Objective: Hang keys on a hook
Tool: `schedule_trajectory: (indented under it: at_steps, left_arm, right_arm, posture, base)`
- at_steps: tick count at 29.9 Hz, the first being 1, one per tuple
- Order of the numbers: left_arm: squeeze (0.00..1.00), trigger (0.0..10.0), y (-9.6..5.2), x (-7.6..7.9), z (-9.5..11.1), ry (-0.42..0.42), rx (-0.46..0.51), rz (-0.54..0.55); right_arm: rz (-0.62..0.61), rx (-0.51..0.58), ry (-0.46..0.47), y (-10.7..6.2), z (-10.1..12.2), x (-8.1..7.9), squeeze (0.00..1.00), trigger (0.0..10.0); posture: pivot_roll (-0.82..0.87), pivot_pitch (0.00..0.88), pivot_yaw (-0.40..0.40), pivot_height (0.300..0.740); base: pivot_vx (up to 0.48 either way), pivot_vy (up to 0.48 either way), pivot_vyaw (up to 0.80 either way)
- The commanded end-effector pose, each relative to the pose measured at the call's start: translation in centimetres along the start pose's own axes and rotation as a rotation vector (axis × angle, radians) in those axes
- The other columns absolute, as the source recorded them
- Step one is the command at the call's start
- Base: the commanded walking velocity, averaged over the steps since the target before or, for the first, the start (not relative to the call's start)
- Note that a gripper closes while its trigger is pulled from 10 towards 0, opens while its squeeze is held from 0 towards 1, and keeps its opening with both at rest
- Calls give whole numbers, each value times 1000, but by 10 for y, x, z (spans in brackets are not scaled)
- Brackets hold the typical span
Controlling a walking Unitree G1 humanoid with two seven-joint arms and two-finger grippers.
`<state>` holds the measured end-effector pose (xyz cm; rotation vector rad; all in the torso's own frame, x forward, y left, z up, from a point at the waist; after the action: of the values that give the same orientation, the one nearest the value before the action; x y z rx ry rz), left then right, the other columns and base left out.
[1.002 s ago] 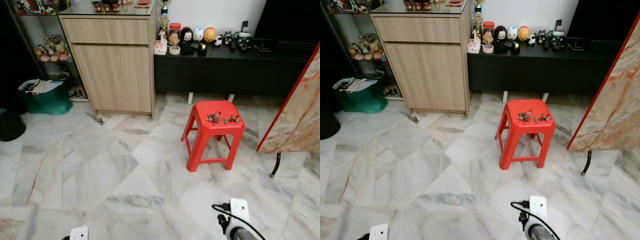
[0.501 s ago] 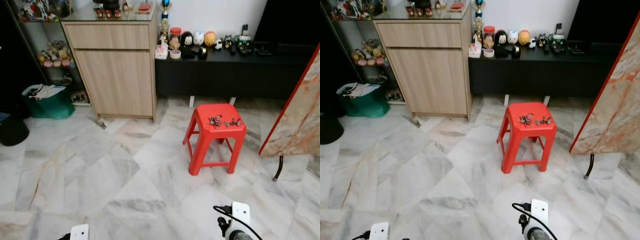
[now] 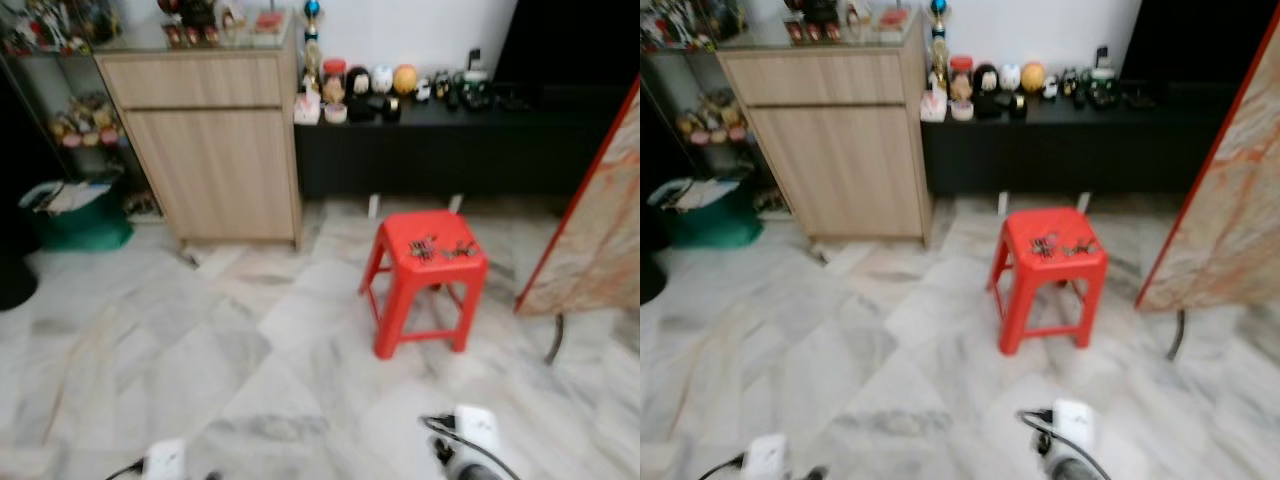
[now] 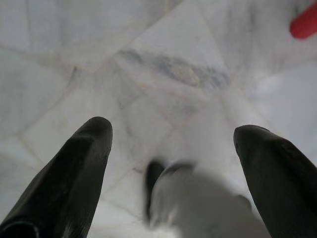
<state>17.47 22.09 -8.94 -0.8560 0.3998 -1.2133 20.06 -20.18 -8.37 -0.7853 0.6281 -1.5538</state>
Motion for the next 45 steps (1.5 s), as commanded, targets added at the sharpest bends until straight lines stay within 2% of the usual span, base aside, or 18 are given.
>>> schedule_trajectory:
  at_steps: [1,24,45]
  left_arm:
    - [0,10000,-3,-10,-4,2,-15,32]
    - [0,10000,-3,-9,-4,2,-11,28]
    - [0,10000,-1,-2,0,12,3,4]
  right_arm:
    - [34,25,4,1,8,-14,0,10000]
    - [39,27,18,1,7,-14,0,10000]
    - [56,28,12,1,7,-16,0,10000]
  posture:
    - [40,6,-21,708]
    - [50,0,-27,708]
    - [55,0,-21,708]
  base:
    - [326,0,0]
    - [333,0,0]
    - [348,0,0]
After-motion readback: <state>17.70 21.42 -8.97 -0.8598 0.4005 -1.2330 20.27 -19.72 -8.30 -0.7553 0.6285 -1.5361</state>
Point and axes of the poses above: a point about 5 cm out from each wrist's last joint towards the gripper, its own y axis pointing out of the wrist towards the gripper, its own z axis along the axis of the wrist's last joint, x = y × z, the point moved 1 cm from there along y, pointing out of the wrist towards the gripper, and after that the axes turned 12 degrees about -y, right-handed, at the moved point
